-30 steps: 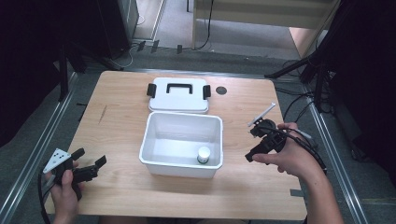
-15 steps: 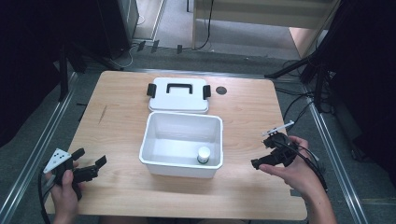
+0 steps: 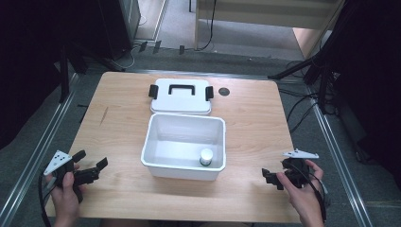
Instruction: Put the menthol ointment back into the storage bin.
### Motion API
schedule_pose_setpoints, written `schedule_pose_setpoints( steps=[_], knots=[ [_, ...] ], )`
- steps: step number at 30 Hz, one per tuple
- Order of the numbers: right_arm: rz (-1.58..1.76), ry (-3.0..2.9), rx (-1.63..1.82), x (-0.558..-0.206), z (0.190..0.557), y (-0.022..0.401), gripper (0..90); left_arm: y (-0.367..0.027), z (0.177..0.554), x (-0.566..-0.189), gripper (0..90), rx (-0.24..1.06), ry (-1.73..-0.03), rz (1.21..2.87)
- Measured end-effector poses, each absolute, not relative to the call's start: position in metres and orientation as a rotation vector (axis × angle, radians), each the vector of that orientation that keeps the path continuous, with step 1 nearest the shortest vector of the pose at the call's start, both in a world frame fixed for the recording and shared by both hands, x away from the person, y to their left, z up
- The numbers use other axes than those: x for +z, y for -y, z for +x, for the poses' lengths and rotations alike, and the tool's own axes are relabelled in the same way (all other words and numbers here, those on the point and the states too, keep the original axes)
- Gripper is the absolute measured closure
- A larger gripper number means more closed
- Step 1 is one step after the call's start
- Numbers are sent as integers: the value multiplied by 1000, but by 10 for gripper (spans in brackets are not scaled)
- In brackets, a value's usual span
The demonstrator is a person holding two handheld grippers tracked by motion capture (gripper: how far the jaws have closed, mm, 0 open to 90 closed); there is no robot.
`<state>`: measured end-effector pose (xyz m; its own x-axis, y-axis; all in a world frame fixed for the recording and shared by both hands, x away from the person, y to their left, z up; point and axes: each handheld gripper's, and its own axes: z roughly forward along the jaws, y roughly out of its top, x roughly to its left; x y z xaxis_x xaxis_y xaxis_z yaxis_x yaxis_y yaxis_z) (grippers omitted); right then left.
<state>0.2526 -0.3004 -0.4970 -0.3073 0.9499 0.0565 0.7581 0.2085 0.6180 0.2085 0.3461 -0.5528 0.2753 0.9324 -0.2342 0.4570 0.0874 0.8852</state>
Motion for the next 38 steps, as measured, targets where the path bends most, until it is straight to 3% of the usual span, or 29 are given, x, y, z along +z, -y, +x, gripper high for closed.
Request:
schedule_pose_setpoints(
  steps=[18, 38],
  knots=[
    [1581, -1859, 1162, -546, 227, 339, 40, -344, 208, -553, 3, 600, -1340, 1530],
    [1593, -1811, 1226, -549, 226, 346, 71, -344, 206, -553, 3, 587, -1345, 1527]
  ],
)
